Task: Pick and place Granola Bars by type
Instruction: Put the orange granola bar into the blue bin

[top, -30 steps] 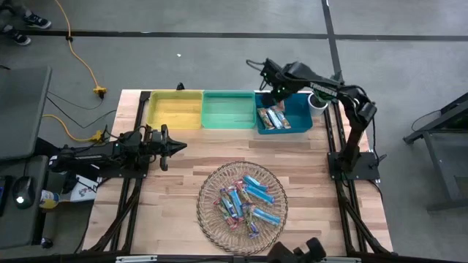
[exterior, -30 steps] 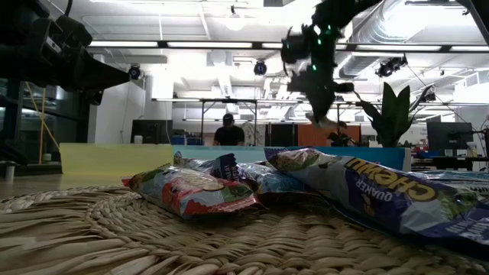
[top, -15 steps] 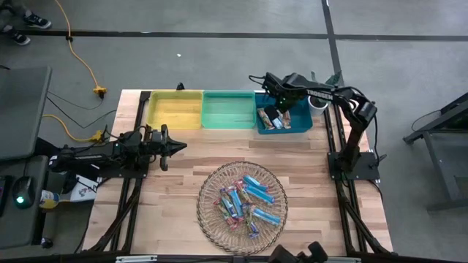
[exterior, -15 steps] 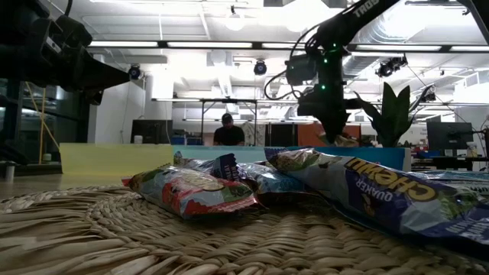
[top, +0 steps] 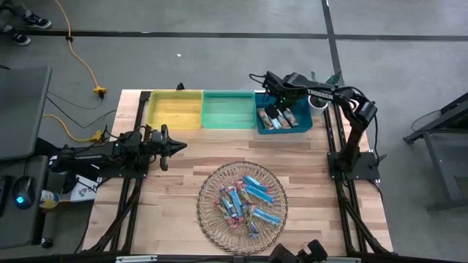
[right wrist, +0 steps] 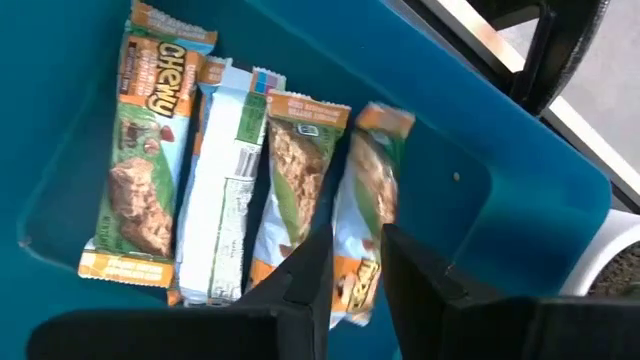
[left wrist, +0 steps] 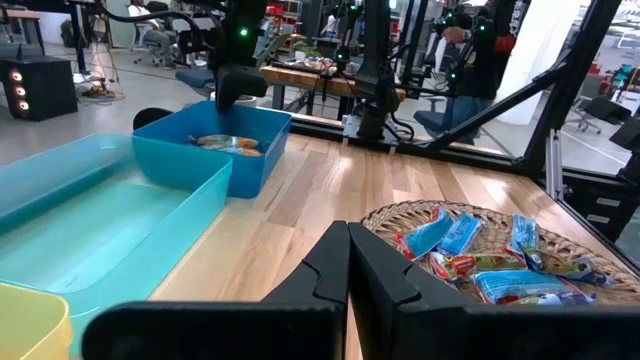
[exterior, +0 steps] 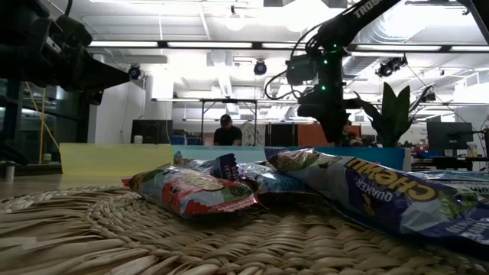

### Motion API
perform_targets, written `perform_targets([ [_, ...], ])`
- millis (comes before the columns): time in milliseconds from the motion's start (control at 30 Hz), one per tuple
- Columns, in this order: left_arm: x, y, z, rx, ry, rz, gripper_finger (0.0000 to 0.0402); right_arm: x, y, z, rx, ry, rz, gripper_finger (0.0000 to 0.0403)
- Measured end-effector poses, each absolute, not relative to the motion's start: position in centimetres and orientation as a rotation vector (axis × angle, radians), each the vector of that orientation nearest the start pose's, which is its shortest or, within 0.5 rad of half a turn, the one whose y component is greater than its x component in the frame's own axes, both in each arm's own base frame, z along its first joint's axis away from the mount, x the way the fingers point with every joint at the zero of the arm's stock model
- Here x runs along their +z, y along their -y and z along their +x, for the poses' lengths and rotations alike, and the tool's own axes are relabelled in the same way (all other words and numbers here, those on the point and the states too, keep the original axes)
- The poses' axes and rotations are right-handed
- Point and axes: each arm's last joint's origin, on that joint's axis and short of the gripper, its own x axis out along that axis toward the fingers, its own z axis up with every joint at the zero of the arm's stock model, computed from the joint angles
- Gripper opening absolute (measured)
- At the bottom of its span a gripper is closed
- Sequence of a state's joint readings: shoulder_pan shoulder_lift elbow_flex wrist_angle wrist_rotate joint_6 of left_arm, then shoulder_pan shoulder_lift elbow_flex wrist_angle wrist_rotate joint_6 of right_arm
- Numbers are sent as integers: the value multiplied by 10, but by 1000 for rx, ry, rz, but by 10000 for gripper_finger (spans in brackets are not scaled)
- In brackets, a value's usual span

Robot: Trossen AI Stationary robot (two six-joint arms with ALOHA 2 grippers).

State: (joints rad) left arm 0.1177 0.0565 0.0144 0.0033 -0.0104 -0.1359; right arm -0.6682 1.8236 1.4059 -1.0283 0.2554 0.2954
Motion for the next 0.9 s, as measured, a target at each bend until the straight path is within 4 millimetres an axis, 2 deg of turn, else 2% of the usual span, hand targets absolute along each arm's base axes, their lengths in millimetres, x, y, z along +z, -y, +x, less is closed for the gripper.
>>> perform_targets([
  [567, 164, -12, 100, 131, -29, -138, 0, 222, 197, 284, -872, -1353, 462, 71],
  [700, 164, -12, 100, 130, -30, -138, 0, 238, 189, 286, -851, -1280, 429, 71],
  [900, 164, -12, 100, 130, -30, -138, 0, 277, 170, 282, -800, -1105, 407, 71],
])
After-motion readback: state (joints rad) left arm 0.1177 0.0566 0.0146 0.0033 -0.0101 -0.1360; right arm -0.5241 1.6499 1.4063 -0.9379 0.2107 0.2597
